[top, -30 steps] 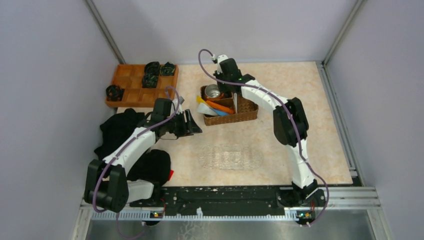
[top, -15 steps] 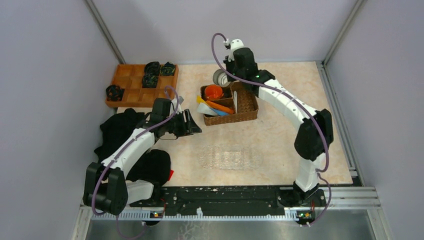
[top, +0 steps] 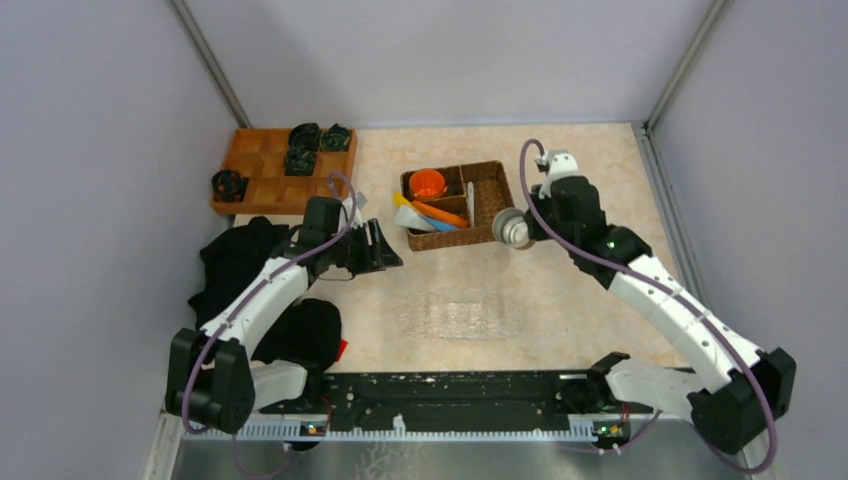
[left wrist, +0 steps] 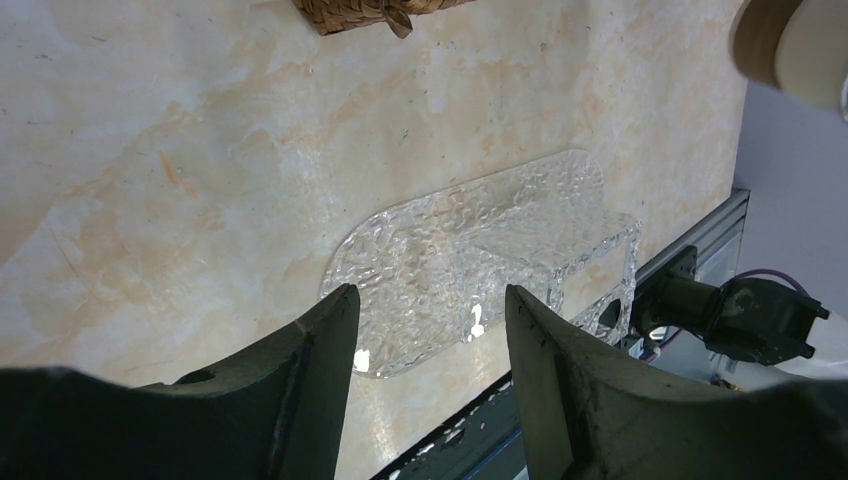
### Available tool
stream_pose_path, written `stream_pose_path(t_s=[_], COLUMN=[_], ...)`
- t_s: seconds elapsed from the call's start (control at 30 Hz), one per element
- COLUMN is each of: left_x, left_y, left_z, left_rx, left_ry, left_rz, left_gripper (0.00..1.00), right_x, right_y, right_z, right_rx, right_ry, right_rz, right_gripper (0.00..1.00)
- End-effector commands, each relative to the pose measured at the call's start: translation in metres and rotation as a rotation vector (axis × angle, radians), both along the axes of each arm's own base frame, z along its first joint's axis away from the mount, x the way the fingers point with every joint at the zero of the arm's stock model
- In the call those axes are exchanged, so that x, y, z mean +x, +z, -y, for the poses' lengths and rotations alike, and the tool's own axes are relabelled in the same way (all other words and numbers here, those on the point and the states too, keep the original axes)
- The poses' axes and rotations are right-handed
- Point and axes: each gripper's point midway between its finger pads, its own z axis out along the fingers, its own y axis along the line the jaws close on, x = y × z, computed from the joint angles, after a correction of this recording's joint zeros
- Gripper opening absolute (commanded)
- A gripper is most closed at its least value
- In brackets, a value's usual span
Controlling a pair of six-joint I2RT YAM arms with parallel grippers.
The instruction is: Prepare toiletry sets of a toothbrush and toothpaste on the tray
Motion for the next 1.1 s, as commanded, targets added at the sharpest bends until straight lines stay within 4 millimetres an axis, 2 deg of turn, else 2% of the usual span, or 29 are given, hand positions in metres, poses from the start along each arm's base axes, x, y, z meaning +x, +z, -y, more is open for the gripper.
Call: stream_pose_path(t_s=[0.0, 0.2, 0.47, 0.7, 1.07], left_x=[0.0, -0.002, -0.005, -0.009, -0.008], left_y=[0.006, 0.005, 0.008, 0.005, 0.003], left_z=[-0.004, -0.005, -0.004, -0.005, -0.003], left_rx=[0.013, 0.011, -0.006, -0.006, -0.014], left_ry=[-0.005, 0.002, 0.005, 0.007, 0.007], left_rz=[0.024, 0.015, 0.02, 0.014, 0.009], left_gripper=[0.62, 0.62, 0.62, 0.62, 0.62], right_x=[-0.046, -0.088, -0.116, -0.13, -0.13], right_y=[-0.028, -0.057, -0.071, -0.097, -0.109], right_z=[0.012, 0.015, 0.004, 0.001, -0.004], right_rx=[0.114, 0.234, 0.389, 0.465, 0.512], right_ry=[-0.037, -0.029, 0.018, 0.008, 0.006], right_rz=[-0.089, -0.171, -0.213, -0.266, -0.27], right_gripper=[0.0, 0.0, 0.0, 0.0, 0.0])
